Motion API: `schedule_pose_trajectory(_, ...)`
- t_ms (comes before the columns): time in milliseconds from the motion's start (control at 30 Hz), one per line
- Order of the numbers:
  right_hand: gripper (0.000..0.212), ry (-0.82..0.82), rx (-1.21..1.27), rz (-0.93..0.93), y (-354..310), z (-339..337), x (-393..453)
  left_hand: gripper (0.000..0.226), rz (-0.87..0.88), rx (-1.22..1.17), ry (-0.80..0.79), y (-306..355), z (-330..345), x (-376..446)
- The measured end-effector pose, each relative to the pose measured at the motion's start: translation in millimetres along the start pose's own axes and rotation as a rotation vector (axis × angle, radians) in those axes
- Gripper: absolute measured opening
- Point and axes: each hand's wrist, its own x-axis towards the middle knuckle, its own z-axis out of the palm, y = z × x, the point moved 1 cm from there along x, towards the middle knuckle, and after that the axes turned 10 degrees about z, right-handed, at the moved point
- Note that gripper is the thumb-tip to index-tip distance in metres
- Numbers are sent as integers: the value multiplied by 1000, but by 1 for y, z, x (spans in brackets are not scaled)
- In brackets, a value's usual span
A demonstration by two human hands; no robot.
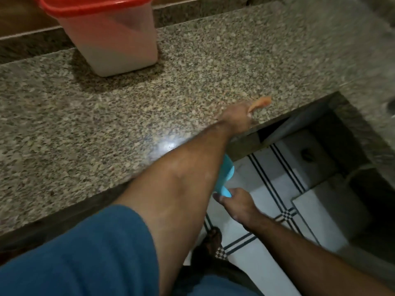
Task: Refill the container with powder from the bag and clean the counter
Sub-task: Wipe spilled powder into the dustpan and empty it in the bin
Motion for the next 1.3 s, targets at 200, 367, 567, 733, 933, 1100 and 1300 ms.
schedule_pose_trajectory(200, 37, 36, -48, 0, 16, -37, 19, 46, 52, 220, -134, -1, 63, 19)
schedule_pose_trajectory(367, 49, -27, -95, -106, 26, -44, 24, 21, -68, 294, 98, -40, 20, -71)
schedule_pose_trajectory(567, 48, -154, -224, -212, 11, -5, 16, 36, -315, 402, 253, -82, -52, -221)
schedule_pose_trajectory(733, 43, -148, -251, -220, -8, 13, 13, 50, -596, 550, 755, -110, -146, -311)
schedule_pose_trajectory(933, 44, -135, -258, -172, -26, 14, 12, 46, -983, 506, 777, -159, -141, -357)
schedule_pose_trajectory(1100, 46, -126, -199, -126, -33, 22, 6, 42, -444, 285, 512, -90, -57, -265)
schedule_pose_trajectory(1300, 42, -96, -214, -133, -38, 14, -6, 39, -334, -3, 649, -58, -91, -215)
